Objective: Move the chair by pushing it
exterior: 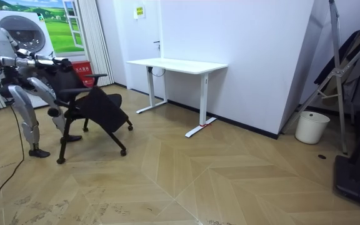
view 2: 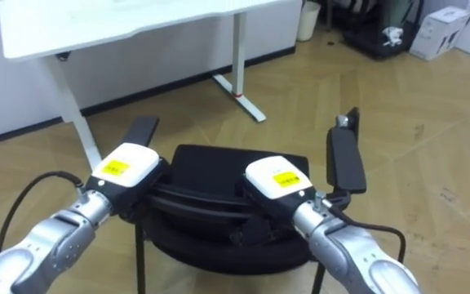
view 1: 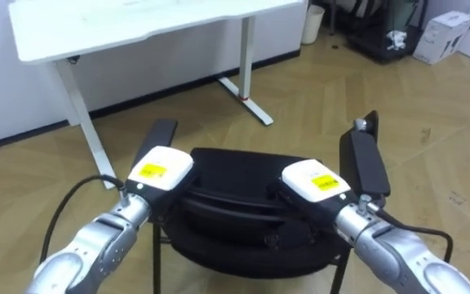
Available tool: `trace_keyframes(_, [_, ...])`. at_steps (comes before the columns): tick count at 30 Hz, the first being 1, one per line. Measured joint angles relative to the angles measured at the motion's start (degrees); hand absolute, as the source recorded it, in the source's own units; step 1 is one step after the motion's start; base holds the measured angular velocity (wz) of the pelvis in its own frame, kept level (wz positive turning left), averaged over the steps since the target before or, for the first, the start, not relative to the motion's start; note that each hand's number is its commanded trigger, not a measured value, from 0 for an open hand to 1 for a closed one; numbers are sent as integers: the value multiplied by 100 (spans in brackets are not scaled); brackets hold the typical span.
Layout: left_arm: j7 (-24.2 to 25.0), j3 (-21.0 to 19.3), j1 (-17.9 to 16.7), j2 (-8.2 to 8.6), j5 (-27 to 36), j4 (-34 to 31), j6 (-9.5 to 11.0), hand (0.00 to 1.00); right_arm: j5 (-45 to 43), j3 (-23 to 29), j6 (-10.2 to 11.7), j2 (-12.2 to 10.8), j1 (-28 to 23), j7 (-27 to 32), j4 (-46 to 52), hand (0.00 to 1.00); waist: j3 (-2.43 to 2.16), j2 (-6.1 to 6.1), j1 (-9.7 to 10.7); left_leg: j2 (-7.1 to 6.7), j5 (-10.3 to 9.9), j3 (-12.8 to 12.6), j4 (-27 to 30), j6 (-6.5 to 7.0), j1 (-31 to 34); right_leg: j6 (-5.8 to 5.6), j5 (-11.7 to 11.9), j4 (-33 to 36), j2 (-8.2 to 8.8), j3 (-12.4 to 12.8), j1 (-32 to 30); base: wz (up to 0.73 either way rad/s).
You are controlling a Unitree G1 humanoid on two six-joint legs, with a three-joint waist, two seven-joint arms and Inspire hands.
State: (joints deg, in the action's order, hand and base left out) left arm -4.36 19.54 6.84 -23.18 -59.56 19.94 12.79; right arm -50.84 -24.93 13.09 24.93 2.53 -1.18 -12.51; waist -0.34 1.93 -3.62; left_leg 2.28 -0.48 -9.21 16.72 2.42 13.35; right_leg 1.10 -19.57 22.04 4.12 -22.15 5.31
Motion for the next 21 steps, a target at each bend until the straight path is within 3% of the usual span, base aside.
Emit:
trace_keyframes(4, [22, -67, -116, -2, 23, -182, -28, 100, -82, 6, 2, 13, -35, 121, 54, 100, -28, 100, -100, -124, 31, -180, -17, 67, -147, -118, -160, 29, 236, -64, 129, -6])
trace_keyframes(5, [57, -94, -114, -7, 24, -204, -23, 100, -86, 4, 5, 10, -36, 131, 55, 100, -6, 149, -97, -217, -12, -234, 21, 130, -202, -152, -226, 117, 365, -96, 196, 11])
trace_keyframes(6, [55, -98, -95, -13, 29, -205, -21, 100, -85, 2, 6, 7, -30, 154, 59, 100, -28, 239, -110, -322, -90, -321, 77, 218, -240, -218, -315, 301, 527, -87, 204, 12])
trace_keyframes(8, [46, -124, -39, 0, 79, -185, -30, 100, -70, 7, 4, 15, 97, 186, 3, 100, -26, 289, -125, -469, -346, -332, 267, 272, -252, -324, -401, 936, 759, -109, 77, -3])
trace_keyframes(9, [49, -123, 32, 26, 108, -90, -21, 100, -79, 5, 3, 5, 186, 189, -57, 100, -1, 223, -105, -491, -525, -318, 468, 298, -259, -347, -263, 1726, 964, -128, -179, 0])
trace_keyframes(10, [51, -121, 55, 55, 109, -48, -22, 100, -83, -4, 3, -3, 217, 186, -89, 100, 7, 201, -105, -492, -605, -312, 552, 299, -288, -355, -136, 2088, 1050, -53, -290, 9])
trace_keyframes(12, [32, -113, 55, 63, 108, 26, 7, 100, -75, -73, 7, -39, 257, 186, -253, 100, 63, 142, -121, -483, -868, -196, 618, 336, -557, -332, 547, 2907, 1177, 206, -533, 13])
trace_keyframes(13, [33, -113, 55, 59, 108, 30, 7, 100, -75, -73, 7, -72, 246, 189, -259, 100, 75, 124, -113, -486, -918, -133, 608, 343, -625, -324, 748, 3031, 1169, 236, -554, 23])
trace_keyframes(14, [30, -108, 50, 29, 104, 29, 8, 100, -77, -73, 6, -132, 229, 201, -294, 100, 78, 82, -89, -504, -988, 87, 569, 364, -756, -316, 1167, 3255, 1134, 338, -673, 24])
trace_keyframes(16, [-43, -104, 52, -62, 104, 25, 39, 100, -83, -76, 4, -208, 231, 279, -351, 100, 107, -33, -105, -492, -1087, 413, 537, 389, -821, -327, 947, 3337, 865, 531, -987, 0])
trace_keyframes(17, [-126, -146, 49, -99, 105, 25, 48, 100, -162, -86, -22, -285, 285, 326, -359, 100, 154, -137, -123, -477, -1099, 638, 451, 387, -907, -257, 671, 3149, 570, 560, -1278, -4])
trace_keyframes(18, [-171, -149, 50, -154, 131, 52, 46, 100, -252, -121, -54, -330, 332, 345, -367, 100, 170, -224, -115, -471, -1102, 867, 353, 388, -997, -210, 570, 2681, 247, 604, -1528, 13])
trace_keyframes(20, [-283, -140, 9, -167, 144, 98, 60, 100, -278, -135, -49, -355, 315, 369, -376, 100, 158, -208, -66, -537, -1116, 1050, 191, 420, -1193, -211, 593, 1756, -12, 699, -1871, 58])
trace_keyframes(21, [-304, -138, -33, -167, 144, 99, 60, 100, -301, -138, -21, -358, 306, 369, -389, 100, 149, -178, 6, -595, -1215, 1178, 196, 415, -1297, -201, 731, 1020, -120, 838, -2027, 74])
